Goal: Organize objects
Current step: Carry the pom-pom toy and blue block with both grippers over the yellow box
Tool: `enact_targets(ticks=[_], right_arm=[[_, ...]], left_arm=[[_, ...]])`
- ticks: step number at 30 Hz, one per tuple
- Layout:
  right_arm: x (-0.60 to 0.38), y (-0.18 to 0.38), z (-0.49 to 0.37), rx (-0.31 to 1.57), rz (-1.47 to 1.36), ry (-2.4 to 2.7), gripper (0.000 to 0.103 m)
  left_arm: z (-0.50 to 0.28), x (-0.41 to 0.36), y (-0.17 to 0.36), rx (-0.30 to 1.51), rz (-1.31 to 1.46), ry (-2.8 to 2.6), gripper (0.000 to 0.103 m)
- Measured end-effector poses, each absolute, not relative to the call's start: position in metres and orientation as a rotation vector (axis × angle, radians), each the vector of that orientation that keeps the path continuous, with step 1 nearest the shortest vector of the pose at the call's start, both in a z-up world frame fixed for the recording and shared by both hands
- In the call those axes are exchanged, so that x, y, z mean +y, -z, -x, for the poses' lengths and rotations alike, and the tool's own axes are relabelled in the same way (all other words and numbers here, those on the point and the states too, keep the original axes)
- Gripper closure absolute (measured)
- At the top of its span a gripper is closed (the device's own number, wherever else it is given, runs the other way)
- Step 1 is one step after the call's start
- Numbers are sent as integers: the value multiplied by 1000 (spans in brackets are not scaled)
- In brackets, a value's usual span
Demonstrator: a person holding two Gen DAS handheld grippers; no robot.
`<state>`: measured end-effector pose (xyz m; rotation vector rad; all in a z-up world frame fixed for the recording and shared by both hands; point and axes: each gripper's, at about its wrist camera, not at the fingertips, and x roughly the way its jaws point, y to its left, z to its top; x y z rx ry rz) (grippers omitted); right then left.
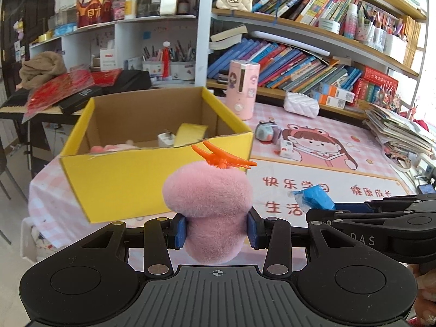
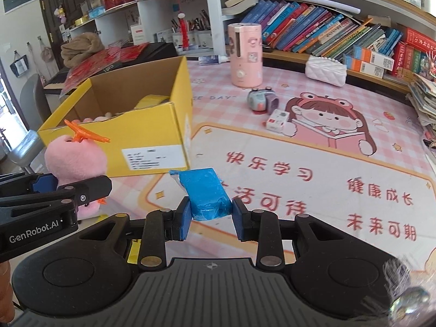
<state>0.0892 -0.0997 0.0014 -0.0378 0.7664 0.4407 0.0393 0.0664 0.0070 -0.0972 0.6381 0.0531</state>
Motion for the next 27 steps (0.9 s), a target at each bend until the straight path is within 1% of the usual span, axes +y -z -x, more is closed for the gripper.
enact_targets(ticks=[14,27], right_arm=[[-70,-4,-67,748,28,-467,74],[-49,-9,-55,726,47,-482,74]], left_arm=[[-18,87,-13,611,53,-54,63],[-5,107,-19,574,69,-70,63]])
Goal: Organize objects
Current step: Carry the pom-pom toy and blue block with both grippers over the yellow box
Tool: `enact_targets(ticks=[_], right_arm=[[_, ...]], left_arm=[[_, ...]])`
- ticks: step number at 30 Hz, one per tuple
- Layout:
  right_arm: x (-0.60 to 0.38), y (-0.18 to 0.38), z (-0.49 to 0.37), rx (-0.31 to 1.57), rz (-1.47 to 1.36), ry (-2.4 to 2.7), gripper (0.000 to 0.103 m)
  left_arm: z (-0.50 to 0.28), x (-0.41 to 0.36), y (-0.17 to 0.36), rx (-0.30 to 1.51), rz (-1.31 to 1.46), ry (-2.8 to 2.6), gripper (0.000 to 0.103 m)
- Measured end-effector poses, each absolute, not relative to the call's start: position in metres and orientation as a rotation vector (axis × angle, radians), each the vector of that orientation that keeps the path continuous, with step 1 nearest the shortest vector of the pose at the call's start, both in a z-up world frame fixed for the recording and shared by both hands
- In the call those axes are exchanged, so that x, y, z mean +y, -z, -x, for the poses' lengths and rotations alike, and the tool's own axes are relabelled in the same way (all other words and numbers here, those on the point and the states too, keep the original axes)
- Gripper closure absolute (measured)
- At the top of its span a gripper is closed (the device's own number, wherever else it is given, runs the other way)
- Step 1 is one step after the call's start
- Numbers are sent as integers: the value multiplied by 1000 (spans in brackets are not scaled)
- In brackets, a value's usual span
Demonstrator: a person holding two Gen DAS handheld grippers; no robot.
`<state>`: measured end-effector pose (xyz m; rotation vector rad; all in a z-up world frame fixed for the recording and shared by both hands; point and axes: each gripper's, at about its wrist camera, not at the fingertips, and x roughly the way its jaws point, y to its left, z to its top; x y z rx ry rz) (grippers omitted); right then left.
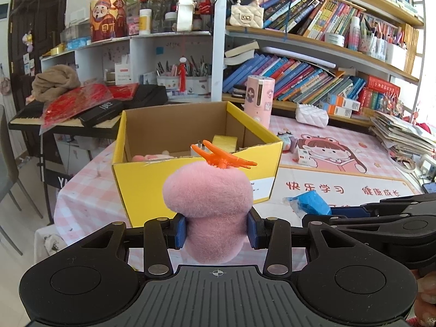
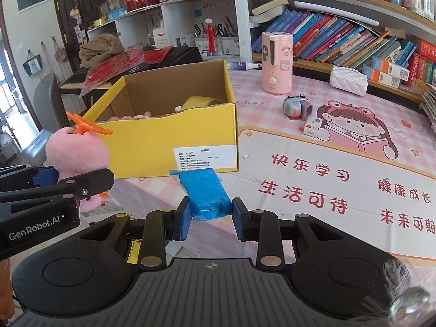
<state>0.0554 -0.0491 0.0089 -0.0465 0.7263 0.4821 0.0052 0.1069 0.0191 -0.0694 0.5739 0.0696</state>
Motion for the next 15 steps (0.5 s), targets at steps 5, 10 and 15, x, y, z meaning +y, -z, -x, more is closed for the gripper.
enact_targets(ticks=[5,10,15], right_arm=[[-47,-12,-55,716,47,-474,74],[-45,-17,-53,705,57,-471,74],[-44,-18,-57,698,74,-473,74]], left_arm=[[-3,110,-24,551,71,-66,63],[-4,112,-26,539,80,-67,63],[-7,114,-26,535,94,-70,63]])
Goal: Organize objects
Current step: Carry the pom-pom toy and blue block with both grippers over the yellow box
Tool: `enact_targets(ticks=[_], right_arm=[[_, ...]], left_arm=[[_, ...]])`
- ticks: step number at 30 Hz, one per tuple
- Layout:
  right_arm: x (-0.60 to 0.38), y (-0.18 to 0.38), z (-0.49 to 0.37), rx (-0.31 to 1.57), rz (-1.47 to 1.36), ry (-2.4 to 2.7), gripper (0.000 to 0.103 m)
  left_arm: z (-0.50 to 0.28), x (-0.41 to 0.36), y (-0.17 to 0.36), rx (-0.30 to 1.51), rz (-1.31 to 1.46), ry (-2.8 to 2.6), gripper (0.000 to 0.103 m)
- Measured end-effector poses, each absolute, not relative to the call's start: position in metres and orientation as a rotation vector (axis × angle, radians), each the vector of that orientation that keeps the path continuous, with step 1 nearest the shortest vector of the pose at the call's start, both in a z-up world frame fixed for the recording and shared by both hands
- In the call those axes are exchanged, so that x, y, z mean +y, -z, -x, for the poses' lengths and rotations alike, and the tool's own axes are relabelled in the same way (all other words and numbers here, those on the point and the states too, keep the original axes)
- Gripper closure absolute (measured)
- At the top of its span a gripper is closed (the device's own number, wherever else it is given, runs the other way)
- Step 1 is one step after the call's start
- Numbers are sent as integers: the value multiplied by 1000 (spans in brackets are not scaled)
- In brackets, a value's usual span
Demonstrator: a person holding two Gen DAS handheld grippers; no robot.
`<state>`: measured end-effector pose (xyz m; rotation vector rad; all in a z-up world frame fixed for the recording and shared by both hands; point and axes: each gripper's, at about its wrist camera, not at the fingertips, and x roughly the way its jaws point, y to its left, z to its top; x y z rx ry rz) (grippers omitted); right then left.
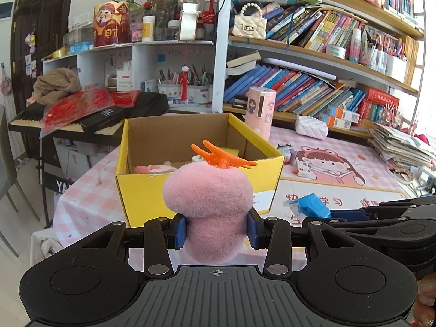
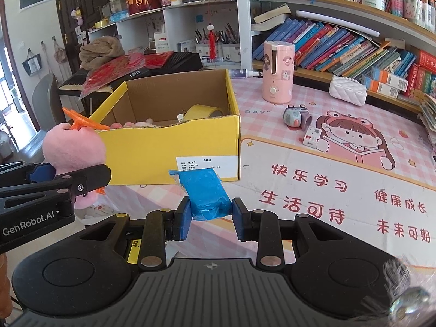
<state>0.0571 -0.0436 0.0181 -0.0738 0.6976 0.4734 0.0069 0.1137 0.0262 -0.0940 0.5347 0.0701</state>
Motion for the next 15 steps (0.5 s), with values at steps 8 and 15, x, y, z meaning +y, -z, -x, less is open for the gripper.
enact_targets(ticks=[8,15], right_arm=[[-42,-29,-70,657,88,-491,74],[-37,-39,-97,631,68,-524,74]], left_arm=[[-25,118,-31,517,103,-95,63],[-44,123,-40,494,84,-137,63]])
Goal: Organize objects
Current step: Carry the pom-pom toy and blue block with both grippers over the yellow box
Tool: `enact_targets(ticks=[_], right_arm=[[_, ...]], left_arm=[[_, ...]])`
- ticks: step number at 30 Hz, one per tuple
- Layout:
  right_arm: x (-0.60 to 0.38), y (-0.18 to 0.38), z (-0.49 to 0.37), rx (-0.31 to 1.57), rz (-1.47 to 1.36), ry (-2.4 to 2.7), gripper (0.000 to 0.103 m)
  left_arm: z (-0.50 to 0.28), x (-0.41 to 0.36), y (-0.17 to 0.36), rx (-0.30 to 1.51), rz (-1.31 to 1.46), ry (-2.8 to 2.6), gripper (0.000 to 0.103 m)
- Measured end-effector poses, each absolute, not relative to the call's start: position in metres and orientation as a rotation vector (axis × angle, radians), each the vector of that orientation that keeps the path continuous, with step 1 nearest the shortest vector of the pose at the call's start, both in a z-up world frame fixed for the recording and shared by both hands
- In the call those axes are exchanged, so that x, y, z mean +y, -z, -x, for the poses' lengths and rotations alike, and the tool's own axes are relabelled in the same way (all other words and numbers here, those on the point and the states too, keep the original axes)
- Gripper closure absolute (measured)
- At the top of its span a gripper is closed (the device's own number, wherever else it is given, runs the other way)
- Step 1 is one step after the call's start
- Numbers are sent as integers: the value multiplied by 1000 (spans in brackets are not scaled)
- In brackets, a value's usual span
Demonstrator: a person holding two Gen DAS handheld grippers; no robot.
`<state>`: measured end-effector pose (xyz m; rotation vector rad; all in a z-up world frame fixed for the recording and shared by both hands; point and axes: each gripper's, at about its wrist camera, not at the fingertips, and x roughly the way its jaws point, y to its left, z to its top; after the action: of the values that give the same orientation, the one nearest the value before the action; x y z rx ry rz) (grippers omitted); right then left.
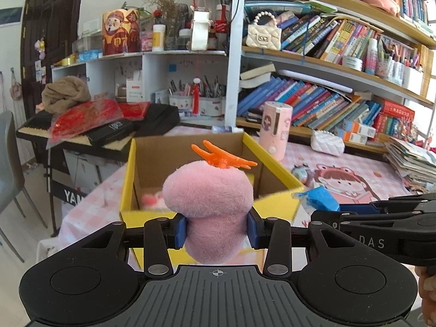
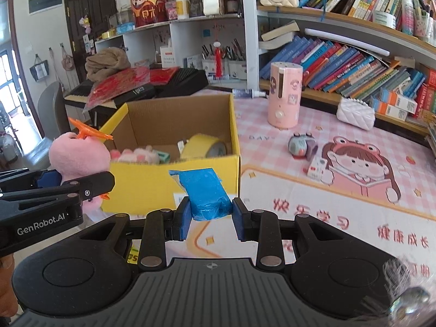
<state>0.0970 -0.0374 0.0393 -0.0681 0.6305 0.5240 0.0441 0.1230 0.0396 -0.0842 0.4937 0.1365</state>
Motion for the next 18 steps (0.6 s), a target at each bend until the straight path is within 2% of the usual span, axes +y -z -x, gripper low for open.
enact_targets(ticks=[13,18], right_arm=[[-10,-56,-162,585,94,-636,74],[1,-58,-188,555,112,-665,74]], left_arm=[[-96,137,-45,454,90,-242,63],[-125,140,-29,533,74,-276,63]])
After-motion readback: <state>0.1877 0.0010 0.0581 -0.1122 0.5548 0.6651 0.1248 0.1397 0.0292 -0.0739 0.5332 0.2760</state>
